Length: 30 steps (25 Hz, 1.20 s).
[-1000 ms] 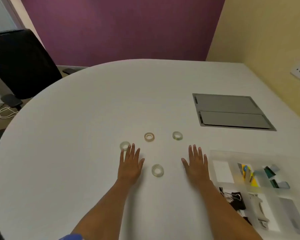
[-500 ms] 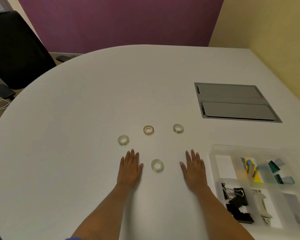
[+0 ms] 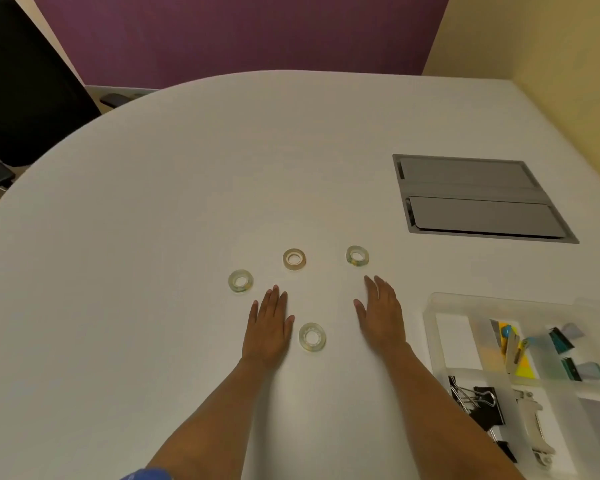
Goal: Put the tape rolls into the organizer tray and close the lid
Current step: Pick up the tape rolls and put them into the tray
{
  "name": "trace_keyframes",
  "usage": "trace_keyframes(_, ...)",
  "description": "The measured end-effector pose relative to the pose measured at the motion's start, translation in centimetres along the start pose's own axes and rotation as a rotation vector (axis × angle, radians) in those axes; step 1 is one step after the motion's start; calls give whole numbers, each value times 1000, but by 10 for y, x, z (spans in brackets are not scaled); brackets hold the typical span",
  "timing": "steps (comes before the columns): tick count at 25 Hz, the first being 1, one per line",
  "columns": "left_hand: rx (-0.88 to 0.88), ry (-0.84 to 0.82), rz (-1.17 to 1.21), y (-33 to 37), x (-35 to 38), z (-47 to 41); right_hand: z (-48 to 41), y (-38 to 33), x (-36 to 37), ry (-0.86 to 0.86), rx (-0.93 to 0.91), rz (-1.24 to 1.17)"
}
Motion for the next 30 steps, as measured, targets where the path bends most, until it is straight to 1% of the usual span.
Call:
trace_keyframes(5, 14, 68, -15, 2, 8, -9, -41, -11, -11, -1, 23, -105)
trace_keyframes(9, 32, 117, -7, 1, 10, -12, -69, -15, -12, -53, 43, -181)
trace_keyframes(14, 31, 127, -19, 0, 12, -12, -92, -23, -18, -62, 22, -201)
trace_keyframes(17, 25, 118, -14, -1, 12, -11, -91, -21, -24, -42, 49, -214)
trace_keyframes(21, 13, 91, -7, -1, 12, -9, -78, -11, -36, 37, 54, -276)
trace_keyframes(26, -3, 48, -20, 3, 13, 3, -50, 16, -61, 189, 86, -393)
trace_keyframes(30, -23, 12, -9, 9, 11, 14, -21, 48, -75, 253, 144, -393)
Point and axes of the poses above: each hand's wrist, its own z-axis away from the middle knuckle, its own x-axis out of the palm, y = z × x, the point moved 3 cm from there along -z, towards the middle knuckle, and after that the axes turned 15 degrees about z, right-handed, at the moved point
